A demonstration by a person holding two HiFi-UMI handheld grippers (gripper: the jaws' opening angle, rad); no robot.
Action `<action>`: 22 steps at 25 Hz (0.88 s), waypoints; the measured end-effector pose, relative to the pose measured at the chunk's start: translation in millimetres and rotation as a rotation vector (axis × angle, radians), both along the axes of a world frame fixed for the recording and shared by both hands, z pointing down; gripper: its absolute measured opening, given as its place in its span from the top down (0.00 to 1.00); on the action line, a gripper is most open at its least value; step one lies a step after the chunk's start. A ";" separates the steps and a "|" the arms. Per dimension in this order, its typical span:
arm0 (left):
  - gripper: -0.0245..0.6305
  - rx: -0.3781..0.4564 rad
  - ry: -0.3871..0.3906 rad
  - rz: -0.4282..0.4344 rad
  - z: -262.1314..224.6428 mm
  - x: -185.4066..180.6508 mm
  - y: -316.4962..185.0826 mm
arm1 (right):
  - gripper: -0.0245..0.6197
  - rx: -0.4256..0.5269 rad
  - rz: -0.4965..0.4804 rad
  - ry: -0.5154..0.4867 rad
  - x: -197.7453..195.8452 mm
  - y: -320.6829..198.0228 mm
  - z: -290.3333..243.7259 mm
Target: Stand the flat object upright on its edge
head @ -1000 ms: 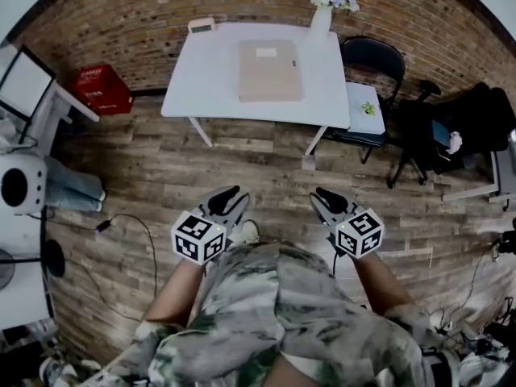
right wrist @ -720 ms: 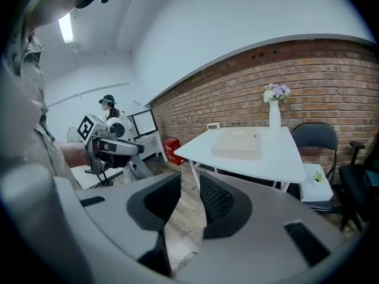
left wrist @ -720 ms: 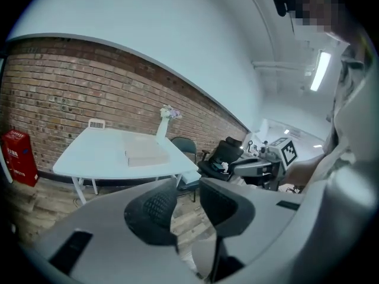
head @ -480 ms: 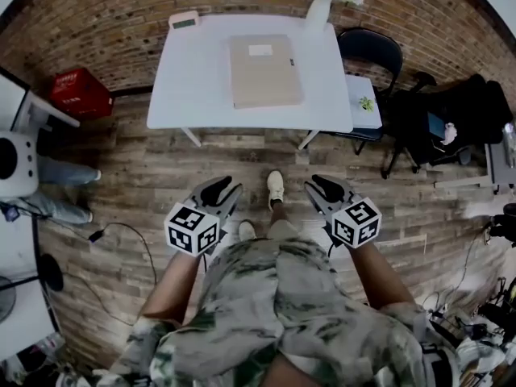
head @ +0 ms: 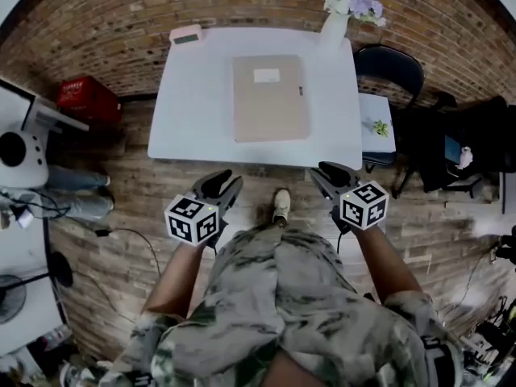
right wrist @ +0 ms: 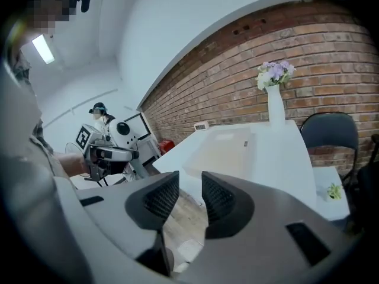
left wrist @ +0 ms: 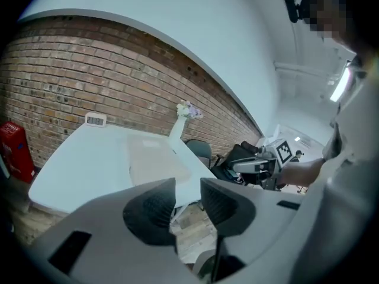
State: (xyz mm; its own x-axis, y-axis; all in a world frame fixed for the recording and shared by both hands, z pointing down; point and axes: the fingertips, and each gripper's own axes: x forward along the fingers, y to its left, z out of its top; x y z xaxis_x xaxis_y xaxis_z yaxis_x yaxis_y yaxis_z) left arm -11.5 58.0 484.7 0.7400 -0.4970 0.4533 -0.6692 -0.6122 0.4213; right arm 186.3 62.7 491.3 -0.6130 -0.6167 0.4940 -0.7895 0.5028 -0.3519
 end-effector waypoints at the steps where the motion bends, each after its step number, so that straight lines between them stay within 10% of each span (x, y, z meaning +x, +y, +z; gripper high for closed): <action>1: 0.78 -0.005 -0.004 -0.008 1.1 4.9 -14.6 | 0.75 -0.012 -0.004 -0.007 5.8 -15.9 3.1; 22: 0.73 -0.210 -0.068 -0.080 92.9 16.6 -208.1 | 0.67 -0.273 -0.027 -0.087 47.9 -224.5 103.9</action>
State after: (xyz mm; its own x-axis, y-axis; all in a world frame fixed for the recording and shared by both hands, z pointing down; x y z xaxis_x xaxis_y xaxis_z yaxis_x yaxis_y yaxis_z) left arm 5.1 -150.1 577.6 0.6662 -0.4422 0.6006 -0.7433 -0.4593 0.4863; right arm 234.2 -161.8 595.2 -0.6745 -0.4512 0.5844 -0.7382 0.4007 -0.5427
